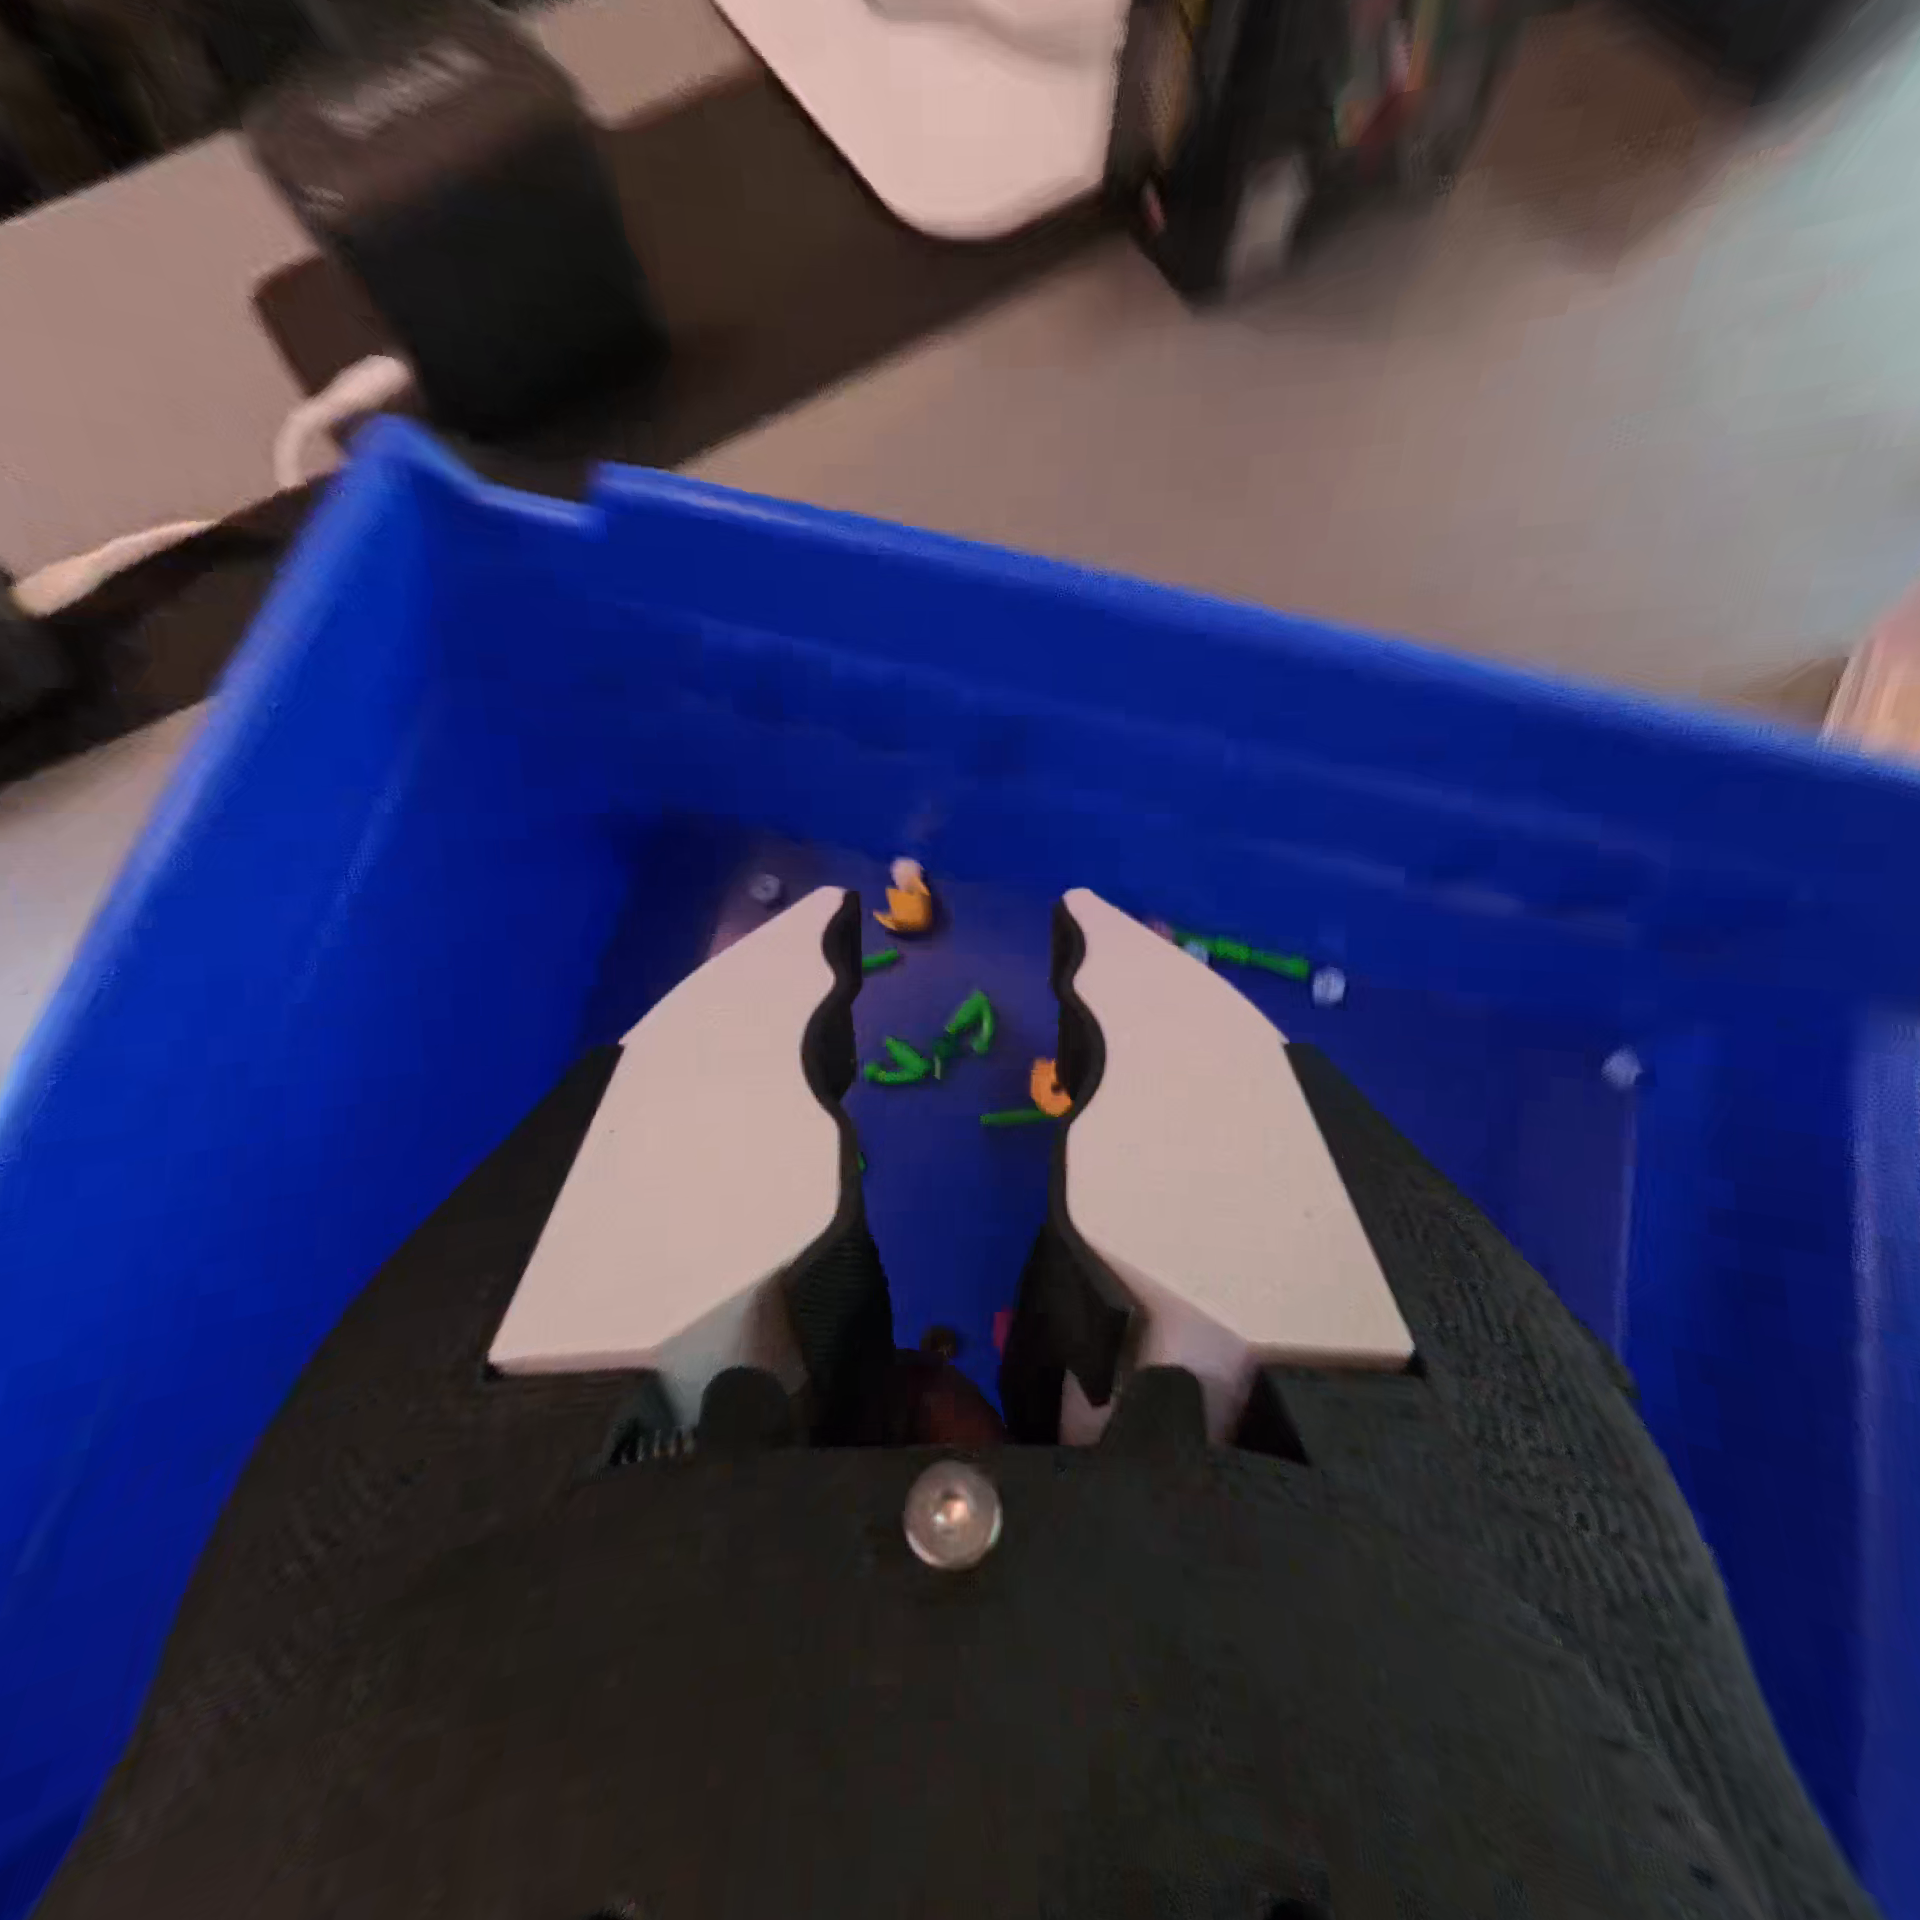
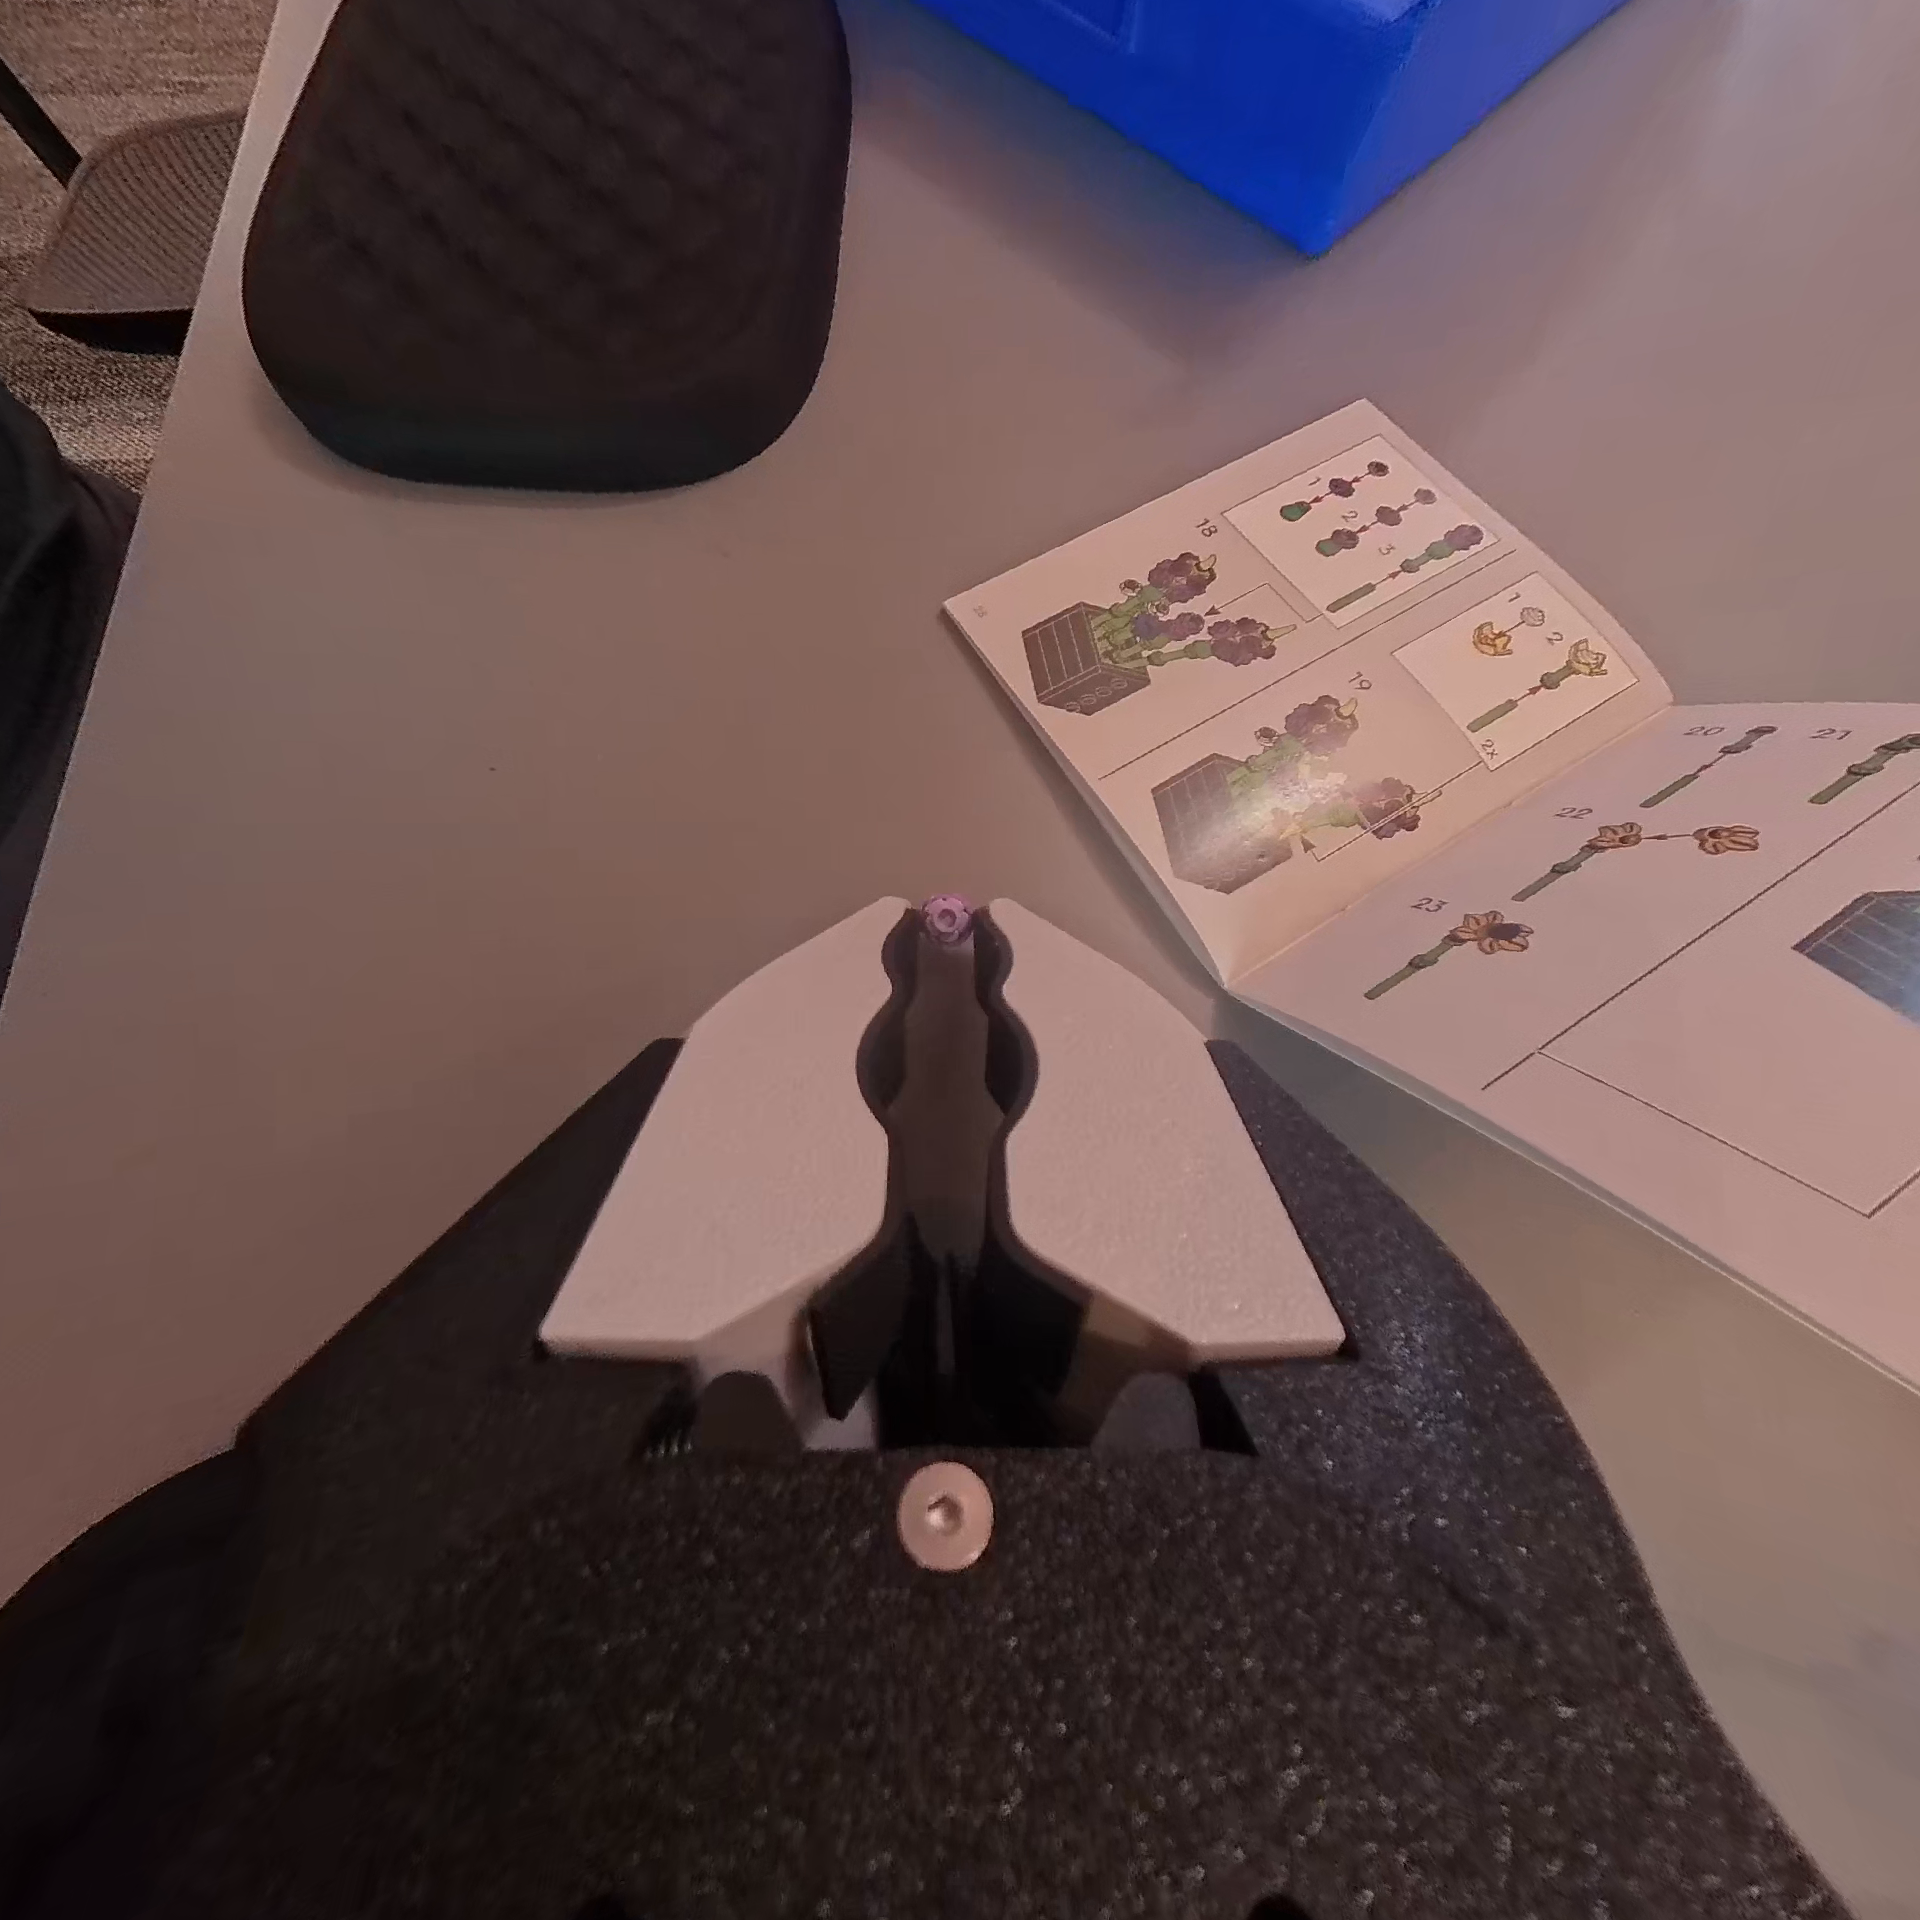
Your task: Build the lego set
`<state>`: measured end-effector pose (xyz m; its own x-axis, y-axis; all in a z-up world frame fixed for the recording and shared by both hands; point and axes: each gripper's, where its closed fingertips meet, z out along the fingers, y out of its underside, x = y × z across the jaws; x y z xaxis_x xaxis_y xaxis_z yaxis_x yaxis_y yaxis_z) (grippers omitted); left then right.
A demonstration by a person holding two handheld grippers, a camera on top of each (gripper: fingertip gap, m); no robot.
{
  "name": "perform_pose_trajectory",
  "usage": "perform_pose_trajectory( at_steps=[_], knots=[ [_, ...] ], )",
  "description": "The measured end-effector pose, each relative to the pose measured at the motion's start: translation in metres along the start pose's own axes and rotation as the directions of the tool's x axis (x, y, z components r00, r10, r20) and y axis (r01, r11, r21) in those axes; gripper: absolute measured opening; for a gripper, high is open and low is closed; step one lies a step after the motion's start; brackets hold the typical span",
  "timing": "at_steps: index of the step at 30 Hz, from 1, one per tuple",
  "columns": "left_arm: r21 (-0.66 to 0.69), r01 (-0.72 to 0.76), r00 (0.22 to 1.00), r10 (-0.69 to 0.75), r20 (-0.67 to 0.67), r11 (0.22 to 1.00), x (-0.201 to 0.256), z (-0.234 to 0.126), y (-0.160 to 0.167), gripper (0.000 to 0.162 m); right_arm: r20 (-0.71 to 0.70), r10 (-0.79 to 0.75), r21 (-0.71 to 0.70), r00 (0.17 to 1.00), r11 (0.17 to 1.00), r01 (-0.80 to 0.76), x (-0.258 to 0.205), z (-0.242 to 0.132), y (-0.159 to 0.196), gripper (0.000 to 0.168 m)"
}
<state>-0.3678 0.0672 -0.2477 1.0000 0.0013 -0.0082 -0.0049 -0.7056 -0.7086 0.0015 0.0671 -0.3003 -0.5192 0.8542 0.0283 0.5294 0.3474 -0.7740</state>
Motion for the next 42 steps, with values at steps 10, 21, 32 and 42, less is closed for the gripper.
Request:
perform_pose_trajectory(
  at_steps=[10, 21, 32, 42],
  knots=[
    [-0.139, -0.021, 0.999, 0.014, -0.051, 0.990, 0.006, 0.009, 0.026, 0.032, 0.004, -0.008, -0.011, 1.000, 1.000, 0.008, -0.001, 0.001, 0.001, 0.010],
    [-0.220, -0.306, 0.927, 0.238, -0.290, 0.926, 0.053, 0.024, 0.033, 0.038, 0.002, -0.010, -0.007, 1.000, 1.000, 0.010, -0.001, 0.001, 0.001, 0.010],
    [-0.311, -0.451, 0.837, 0.276, -0.473, 0.836, 0.080, 0.020, 0.057, 0.058, -0.001, -0.034, -0.006, 0.999, 0.999, 0.034, -0.002, 0.001, 0.001, 0.010],
    [-0.410, -0.396, 0.914, 0.308, -0.264, 0.822, 0.011, -0.043, 0.056, 0.054, 0.000, -0.035, -0.015, 0.999, 0.999, 0.035, -0.002, 0.001, 0.002, 0.010]
  ],
)
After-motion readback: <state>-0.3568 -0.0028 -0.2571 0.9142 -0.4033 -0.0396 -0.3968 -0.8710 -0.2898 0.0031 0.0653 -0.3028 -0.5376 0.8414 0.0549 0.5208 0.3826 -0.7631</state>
